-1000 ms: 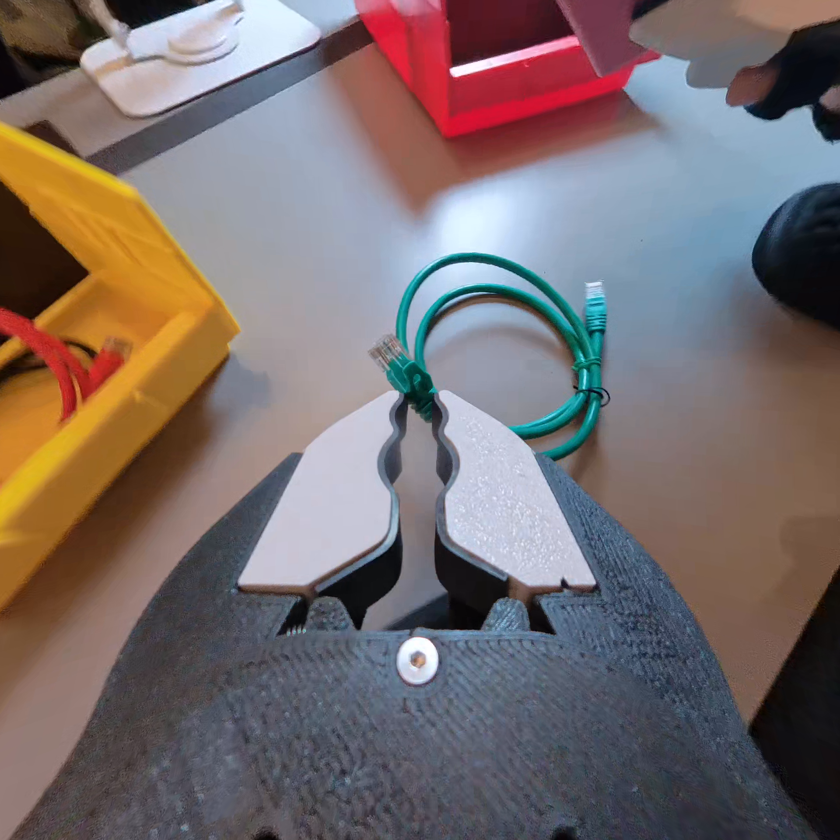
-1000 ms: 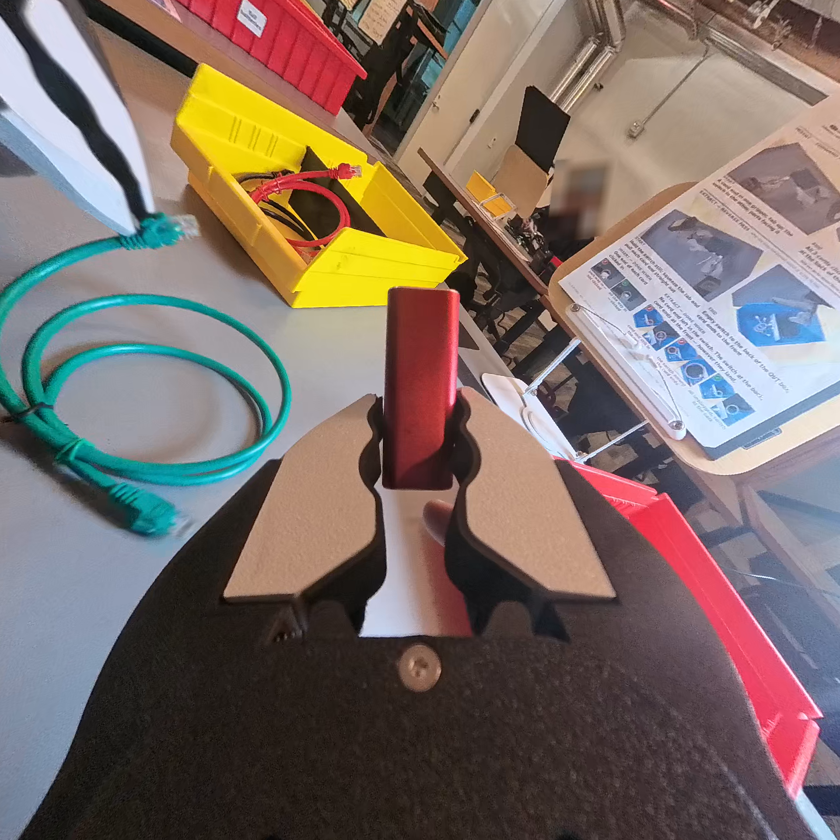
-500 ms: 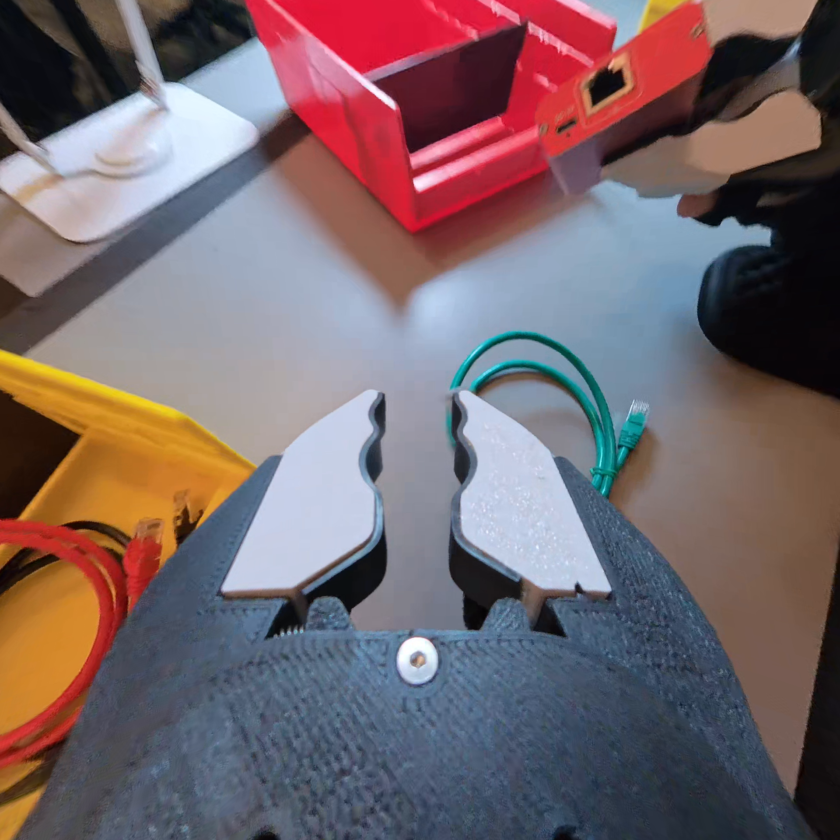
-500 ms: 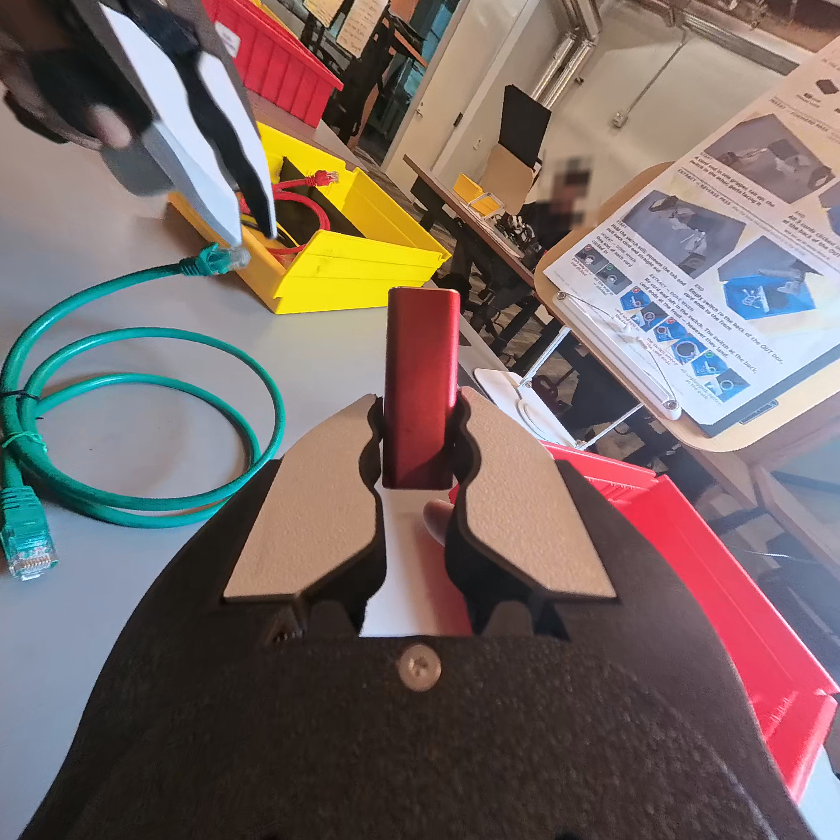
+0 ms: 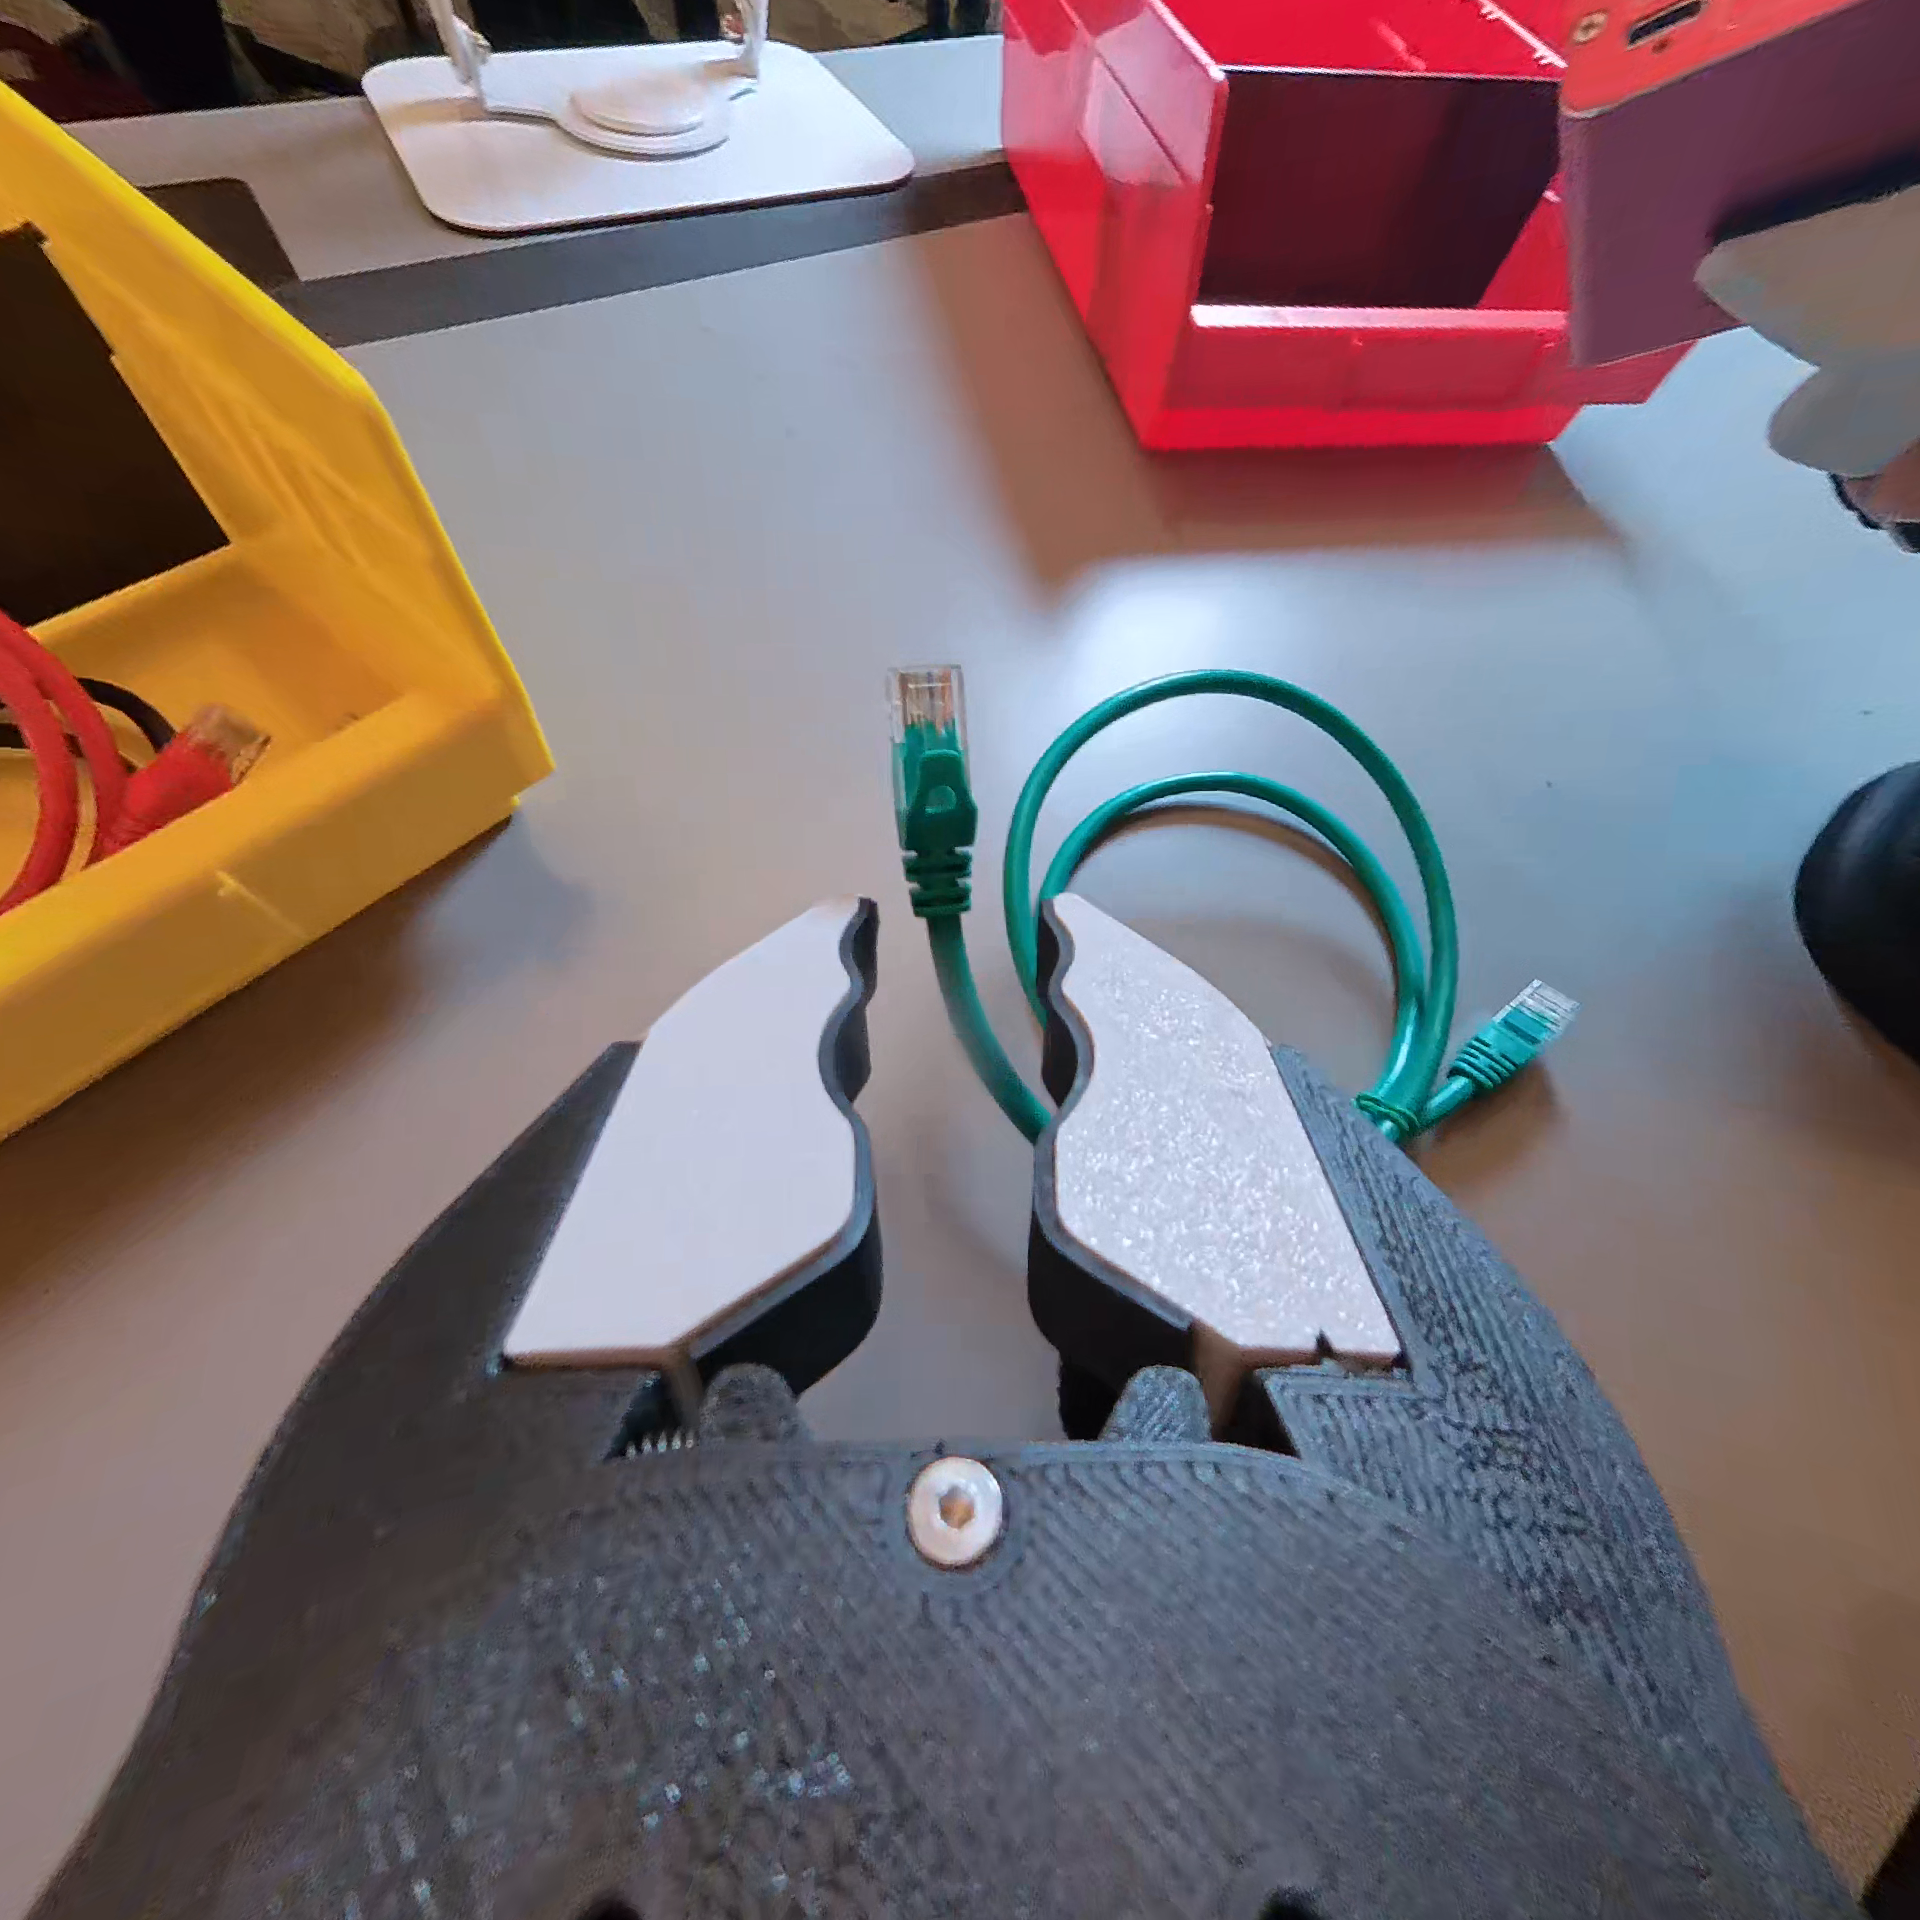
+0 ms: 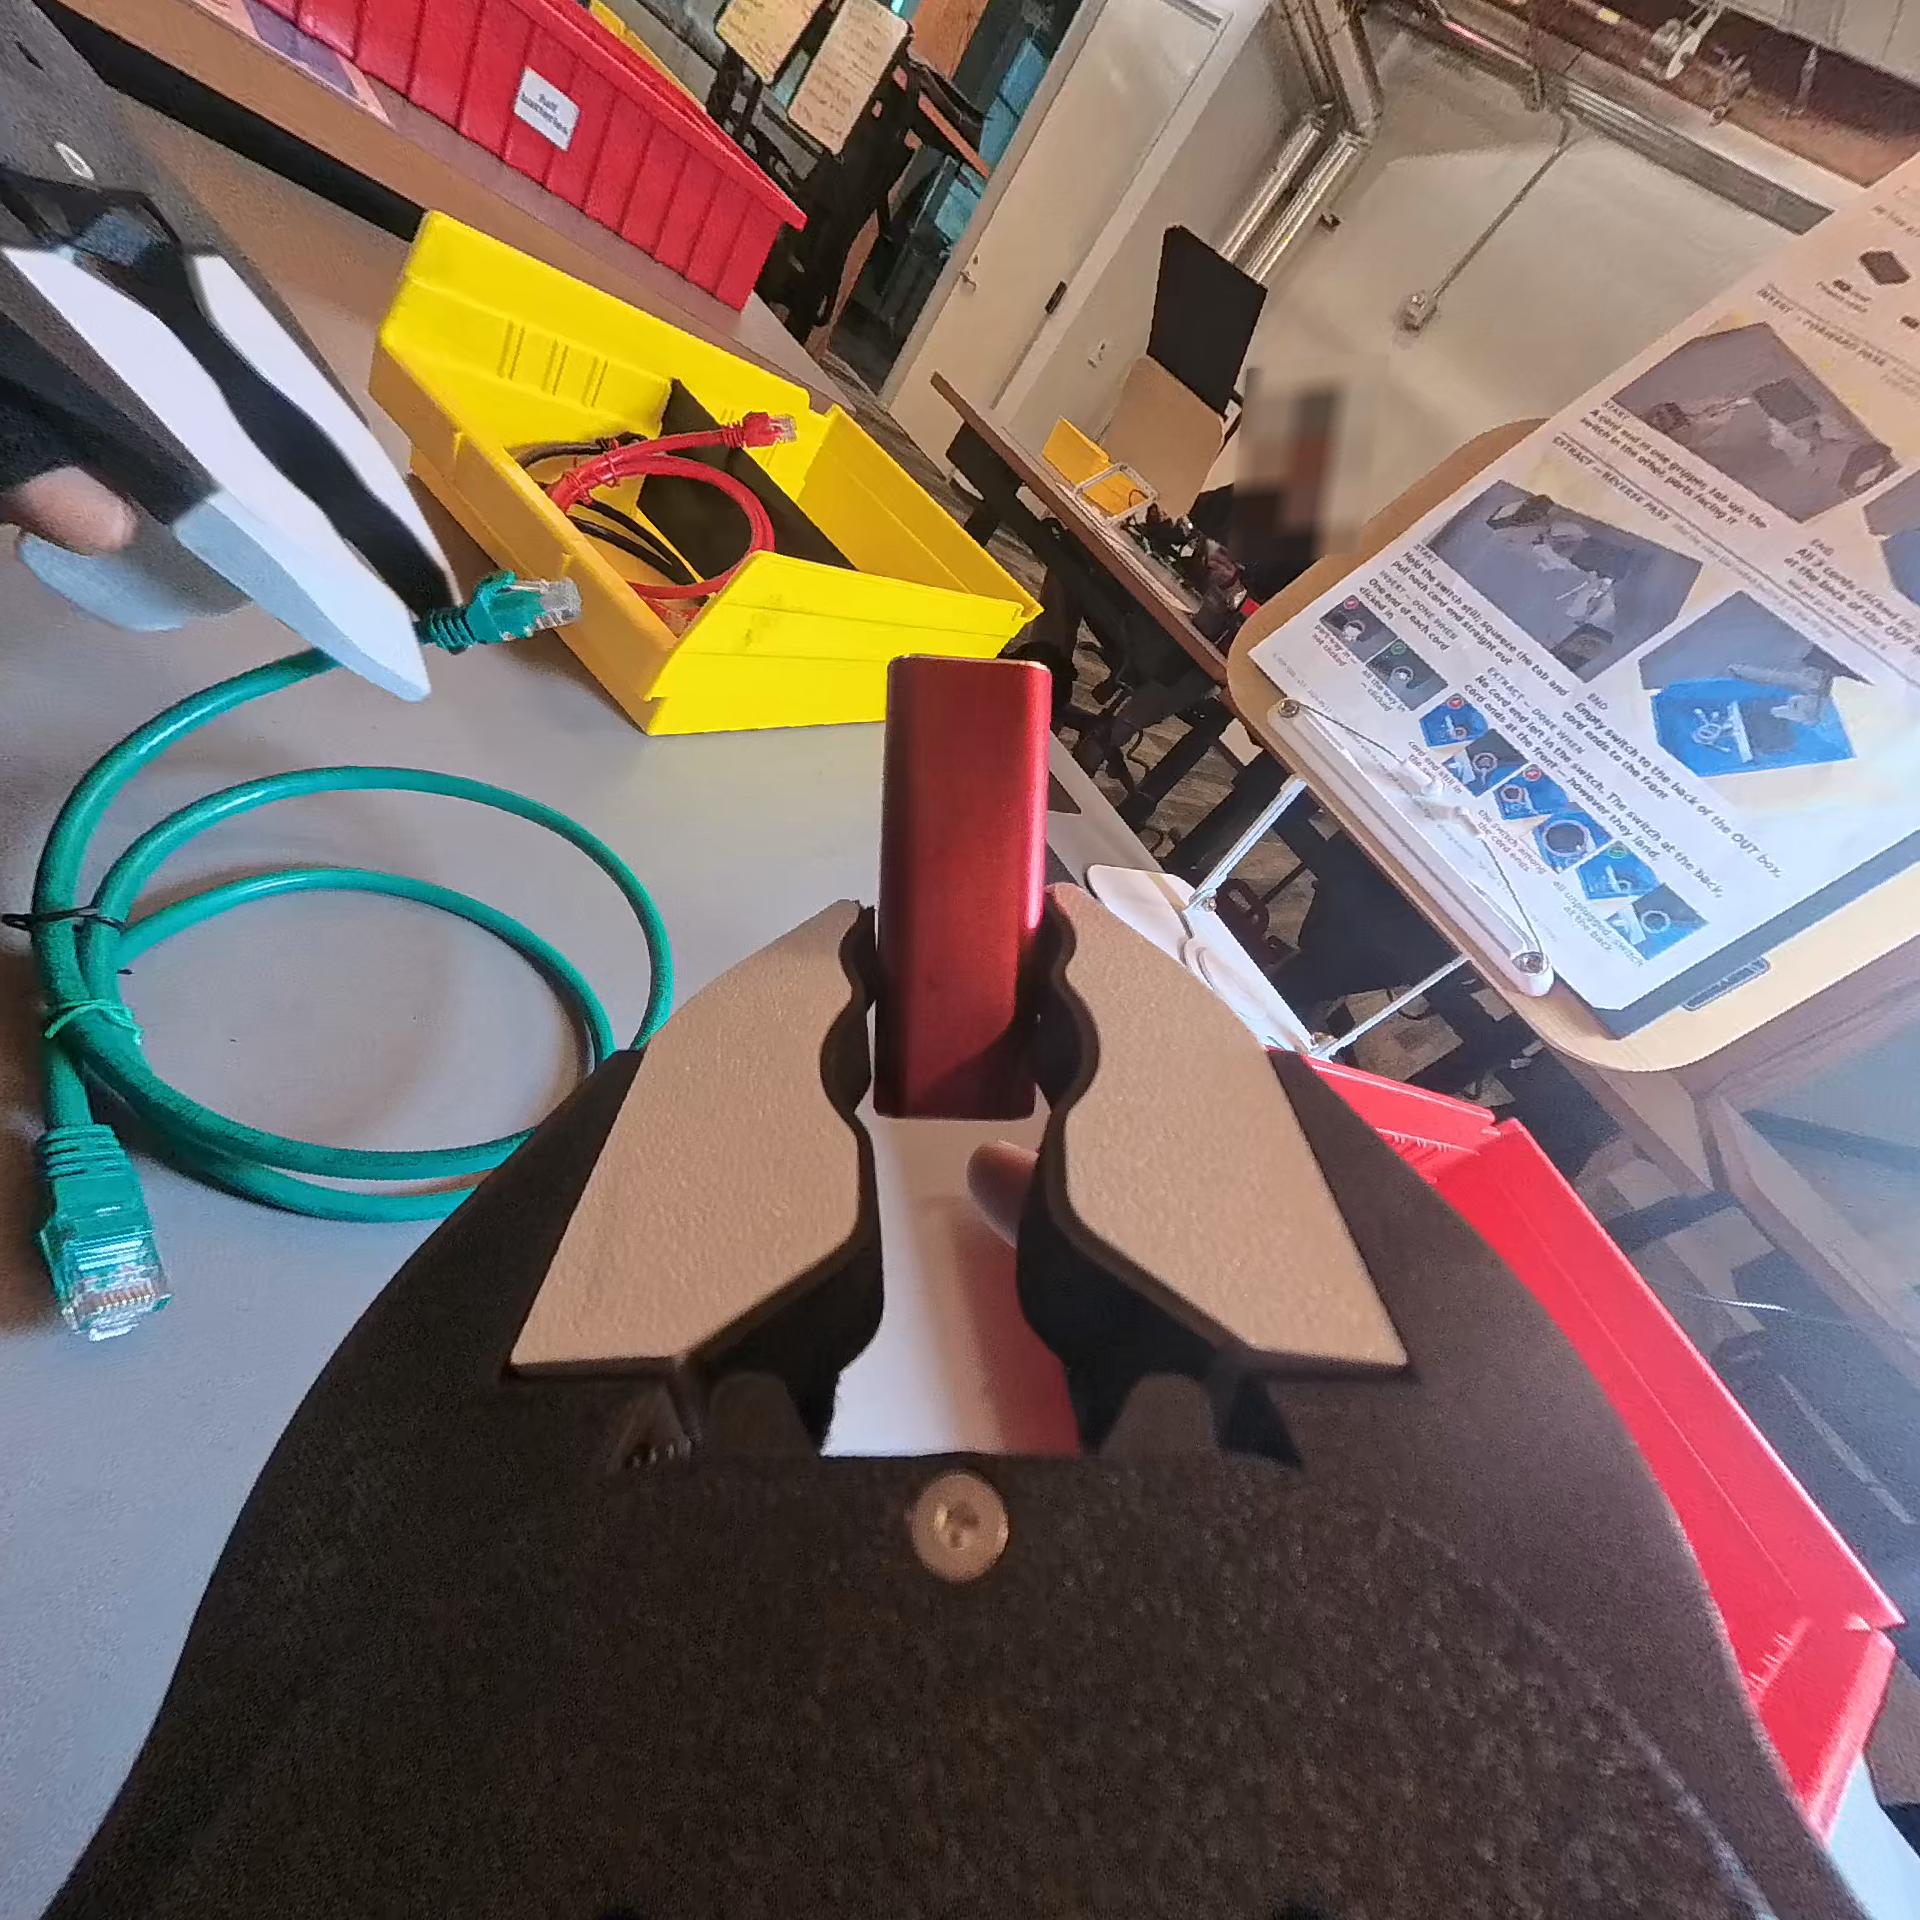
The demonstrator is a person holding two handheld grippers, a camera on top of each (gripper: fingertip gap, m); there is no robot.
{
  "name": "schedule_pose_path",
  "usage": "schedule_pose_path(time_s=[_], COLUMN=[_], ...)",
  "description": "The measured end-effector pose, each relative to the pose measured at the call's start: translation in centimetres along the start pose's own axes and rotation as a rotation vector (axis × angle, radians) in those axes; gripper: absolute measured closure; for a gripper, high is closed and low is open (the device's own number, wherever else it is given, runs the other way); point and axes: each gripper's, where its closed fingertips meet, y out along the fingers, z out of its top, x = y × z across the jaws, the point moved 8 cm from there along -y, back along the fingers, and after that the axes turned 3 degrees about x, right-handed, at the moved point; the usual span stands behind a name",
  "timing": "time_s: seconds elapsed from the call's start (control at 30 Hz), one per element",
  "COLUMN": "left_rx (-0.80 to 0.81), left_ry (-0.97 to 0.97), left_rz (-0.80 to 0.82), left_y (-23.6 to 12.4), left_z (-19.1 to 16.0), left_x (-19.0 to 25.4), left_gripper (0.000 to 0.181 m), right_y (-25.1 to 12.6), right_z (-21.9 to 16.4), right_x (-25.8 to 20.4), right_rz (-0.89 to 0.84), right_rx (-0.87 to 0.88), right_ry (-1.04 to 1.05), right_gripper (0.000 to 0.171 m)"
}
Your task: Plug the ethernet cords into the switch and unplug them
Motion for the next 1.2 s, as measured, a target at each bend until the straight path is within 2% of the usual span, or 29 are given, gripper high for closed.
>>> schedule_pose_path(time_s=[0.07,0.27,0.47,0.57,0.67,0.77,0.87,0.93,1.03,1.2], left_rx=[0.015,0.072,0.049,0.04,-0.001,-0.159,-0.359,-0.488,-0.601,-0.687], left_ry=[0.007,0.024,0.061,0.183,0.252,0.357,0.447,0.466,0.476,0.517], left_rz=[0.038,0.062,0.036,-0.018,-0.122,-0.285,-0.445,-0.571,-0.699,-0.748], left_y=[0.0,0.0,0.4,-0.4,-2.0,-3.5,-2.9,-1.0,2.1,5.0], left_z=[0.1,0.6,0.6,2.6,6.8,10.7,12.4,11.4,8.8,7.5], left_x=[-0.4,-0.3,-0.3,-1.0,-2.5,-3.1,-2.3,-0.6,1.8,3.4], left_gripper=[0.16,0.163,0.169,0.17,0.17,0.17,0.17,0.17,0.17,0.17], right_y=[-0.1,0.0,-0.2,-0.2,-0.2,-0.3,-0.2,0.0,0.1,1.0], right_z=[0.0,-0.3,-0.3,-0.4,-0.4,-0.4,-0.5,-0.5,-0.9,-2.3], right_x=[0.1,0.2,0.3,0.3,0.1,-0.2,-0.9,-1.6,-2.8,-4.4], right_rz=[-0.002,0.003,-0.001,-0.001,0.004,0.005,0.019,0.031,0.055,0.085], right_rx=[0.002,0.0,0.006,0.009,0.025,0.043,0.068,0.067,0.044,-0.051], right_ry=[-0.001,0.012,0.012,0.013,-0.01,-0.08,-0.184,-0.273,-0.418,-0.632], right_gripper=[0.144,0.144,0.144,0.144,0.144,0.144,0.144,0.144,0.144,0.144])
